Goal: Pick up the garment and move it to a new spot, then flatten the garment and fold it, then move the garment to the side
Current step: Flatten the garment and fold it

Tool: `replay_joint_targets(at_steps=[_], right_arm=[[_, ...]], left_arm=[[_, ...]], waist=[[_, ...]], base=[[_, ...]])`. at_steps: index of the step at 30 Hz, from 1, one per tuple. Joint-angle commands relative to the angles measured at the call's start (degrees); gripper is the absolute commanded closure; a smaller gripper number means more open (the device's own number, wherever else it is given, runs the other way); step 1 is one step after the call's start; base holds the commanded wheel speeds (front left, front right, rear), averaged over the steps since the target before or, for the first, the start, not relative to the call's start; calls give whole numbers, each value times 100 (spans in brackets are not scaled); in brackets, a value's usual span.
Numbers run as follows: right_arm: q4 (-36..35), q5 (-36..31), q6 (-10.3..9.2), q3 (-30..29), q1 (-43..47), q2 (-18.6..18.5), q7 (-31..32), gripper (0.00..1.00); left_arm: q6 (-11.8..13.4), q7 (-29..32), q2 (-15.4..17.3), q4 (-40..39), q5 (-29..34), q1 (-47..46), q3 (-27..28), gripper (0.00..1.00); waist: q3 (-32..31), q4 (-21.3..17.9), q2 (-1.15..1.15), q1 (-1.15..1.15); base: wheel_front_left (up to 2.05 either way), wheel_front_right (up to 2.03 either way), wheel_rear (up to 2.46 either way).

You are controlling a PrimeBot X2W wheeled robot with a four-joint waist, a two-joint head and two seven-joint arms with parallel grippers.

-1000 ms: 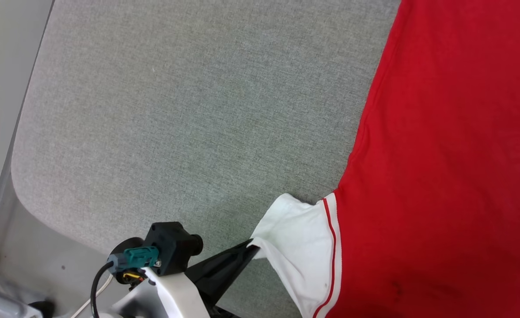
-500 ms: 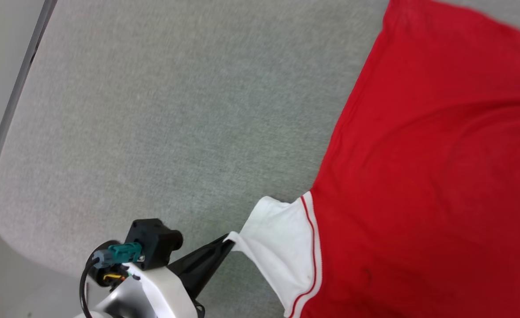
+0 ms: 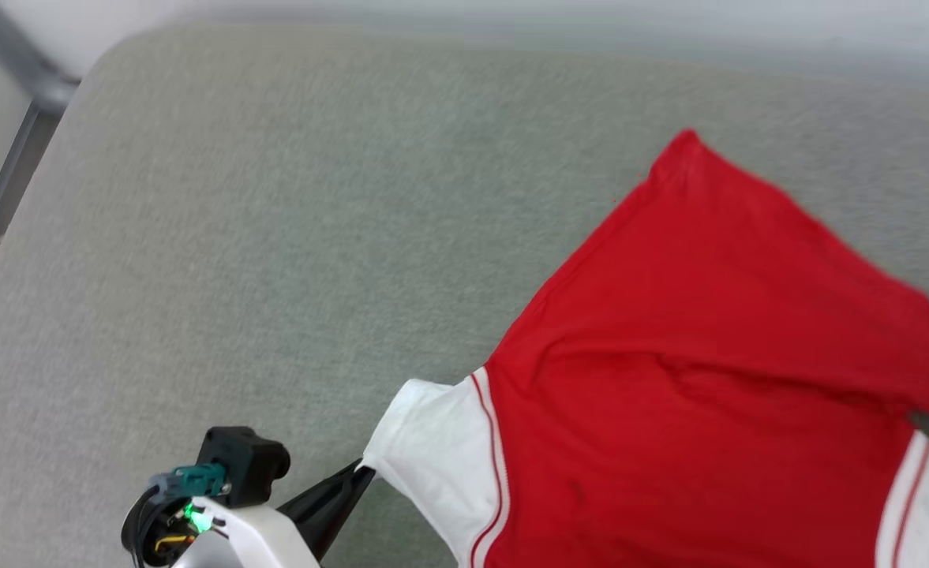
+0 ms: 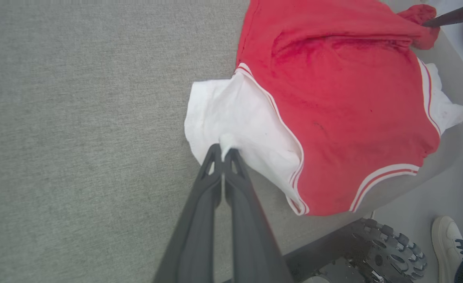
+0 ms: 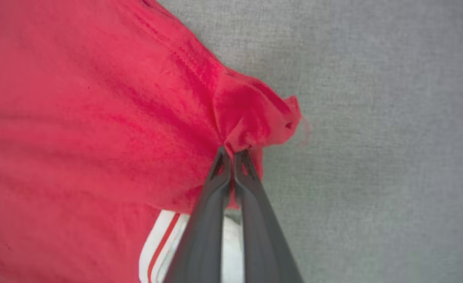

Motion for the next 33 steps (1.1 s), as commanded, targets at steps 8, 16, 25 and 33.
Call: replay_joint_targets(at_steps=[8,16,25,33], right_arm=[[-626,402,-4,-129,1045,158,-83,100],[-1252,574,-4,-279,2030,381,-275,100],[-1210,657,-4,-301,2683,765,-642,100],[-1114,819,-4,-158,2460,662,-1010,0]], left_arm=[[153,-278,-5,158,-99,278,119,100],[181,-487,-132,290,-139,320,195,100],[143,-675,-421,489,-166,224,189,100],[84,-666,-418,531,-111,137,161,100]], waist=[[-645,-601,0,1],[-799,-783,0,1],[-785,-786,0,1],[-733,-718,0,1]], base=[[0,0,0],[0,0,0],[0,0,0],[0,0,0]])
